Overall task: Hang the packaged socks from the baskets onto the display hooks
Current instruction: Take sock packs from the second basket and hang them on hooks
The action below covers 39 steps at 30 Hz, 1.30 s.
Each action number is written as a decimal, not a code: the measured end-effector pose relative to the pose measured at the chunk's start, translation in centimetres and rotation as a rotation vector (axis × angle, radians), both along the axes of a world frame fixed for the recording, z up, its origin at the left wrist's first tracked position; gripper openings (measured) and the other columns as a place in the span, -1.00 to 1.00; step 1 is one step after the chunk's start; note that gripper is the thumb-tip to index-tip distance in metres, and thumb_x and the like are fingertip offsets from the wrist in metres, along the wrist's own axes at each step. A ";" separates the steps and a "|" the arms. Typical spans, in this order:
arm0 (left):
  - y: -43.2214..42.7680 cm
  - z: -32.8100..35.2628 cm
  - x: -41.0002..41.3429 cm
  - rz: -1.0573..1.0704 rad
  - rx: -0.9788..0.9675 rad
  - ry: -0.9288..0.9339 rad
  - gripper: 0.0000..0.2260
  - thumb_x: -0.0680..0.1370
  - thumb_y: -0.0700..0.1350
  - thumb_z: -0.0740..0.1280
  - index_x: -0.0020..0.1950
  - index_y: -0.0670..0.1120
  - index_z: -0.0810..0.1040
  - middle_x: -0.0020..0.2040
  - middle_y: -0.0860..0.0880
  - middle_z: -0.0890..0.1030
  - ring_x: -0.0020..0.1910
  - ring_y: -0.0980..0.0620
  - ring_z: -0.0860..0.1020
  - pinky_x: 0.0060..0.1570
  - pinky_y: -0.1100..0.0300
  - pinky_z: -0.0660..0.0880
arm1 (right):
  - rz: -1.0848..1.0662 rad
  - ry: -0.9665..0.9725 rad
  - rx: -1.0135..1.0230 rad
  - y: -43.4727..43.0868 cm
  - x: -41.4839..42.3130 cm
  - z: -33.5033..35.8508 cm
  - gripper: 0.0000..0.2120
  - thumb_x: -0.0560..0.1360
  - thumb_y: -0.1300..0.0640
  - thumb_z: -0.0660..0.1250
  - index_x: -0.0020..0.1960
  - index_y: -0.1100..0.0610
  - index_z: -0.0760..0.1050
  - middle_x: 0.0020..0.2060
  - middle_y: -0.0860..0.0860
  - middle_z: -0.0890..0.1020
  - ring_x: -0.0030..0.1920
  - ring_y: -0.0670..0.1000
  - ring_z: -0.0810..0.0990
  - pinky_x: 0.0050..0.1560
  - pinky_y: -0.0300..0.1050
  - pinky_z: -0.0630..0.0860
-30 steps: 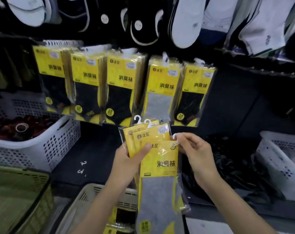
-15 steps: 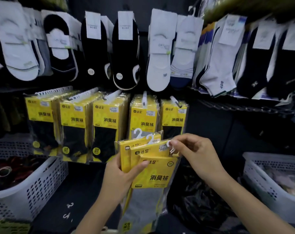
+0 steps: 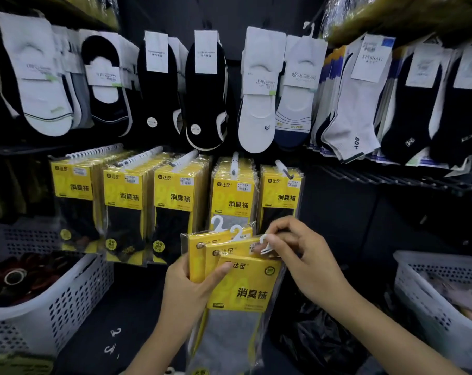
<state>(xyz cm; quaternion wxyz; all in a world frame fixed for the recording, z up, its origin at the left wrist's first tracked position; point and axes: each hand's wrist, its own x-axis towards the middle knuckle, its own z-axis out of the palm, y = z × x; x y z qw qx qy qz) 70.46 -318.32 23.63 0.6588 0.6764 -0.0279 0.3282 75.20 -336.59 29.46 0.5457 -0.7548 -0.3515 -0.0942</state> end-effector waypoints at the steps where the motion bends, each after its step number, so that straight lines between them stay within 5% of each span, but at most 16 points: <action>1: 0.0 -0.1 0.1 -0.001 -0.003 0.005 -0.74 0.21 0.09 0.47 -0.19 0.02 0.63 -0.22 0.13 0.70 -0.25 0.19 0.66 -0.38 0.43 0.51 | 0.004 -0.002 -0.011 0.2 -0.1 0.0 -0.91 0.54 0.02 0.24 -0.07 0.02 0.46 -0.21 -0.14 0.72 -0.10 -0.20 0.65 -0.14 -0.43 0.45; 7: 0.3 -0.2 0.6 -0.027 0.016 0.039 -0.77 0.27 0.04 0.44 -0.15 -0.03 0.62 -0.22 0.11 0.71 -0.25 0.16 0.67 -0.38 0.41 0.52 | -0.020 0.019 0.013 0.8 0.0 -0.3 -0.91 0.52 0.11 0.32 -0.05 0.00 0.60 -0.19 -0.14 0.71 -0.11 -0.18 0.66 -0.13 -0.33 0.55; 12: 0.5 -0.7 0.8 -0.020 0.040 0.066 -0.70 0.27 0.07 0.43 -0.11 -0.08 0.62 -0.20 0.08 0.71 -0.24 0.13 0.67 -0.36 0.38 0.53 | -0.062 0.135 0.140 0.9 0.4 -0.1 -0.93 0.47 0.17 0.39 -0.13 0.04 0.63 -0.20 -0.02 0.72 -0.14 -0.02 0.69 -0.08 -0.05 0.63; 24: 0.1 -1.1 0.8 -0.049 0.045 0.059 -0.76 0.30 0.06 0.44 -0.10 0.00 0.63 -0.18 0.09 0.71 -0.22 0.14 0.68 -0.33 0.38 0.54 | -0.119 0.106 0.058 1.0 0.4 -0.3 -0.93 0.43 0.16 0.45 -0.18 0.02 0.69 -0.24 -0.11 0.71 -0.21 -0.16 0.65 -0.21 -0.35 0.53; 39: -0.1 -0.9 0.7 -0.067 0.015 0.064 -0.71 0.29 0.13 0.45 -0.09 0.02 0.64 -0.16 0.07 0.71 -0.19 0.11 0.68 -0.30 0.35 0.56 | -0.181 0.085 0.137 1.9 -0.3 -1.4 -0.90 0.44 0.15 0.44 -0.19 -0.04 0.66 -0.29 -0.14 0.70 -0.25 -0.18 0.65 -0.23 -0.38 0.52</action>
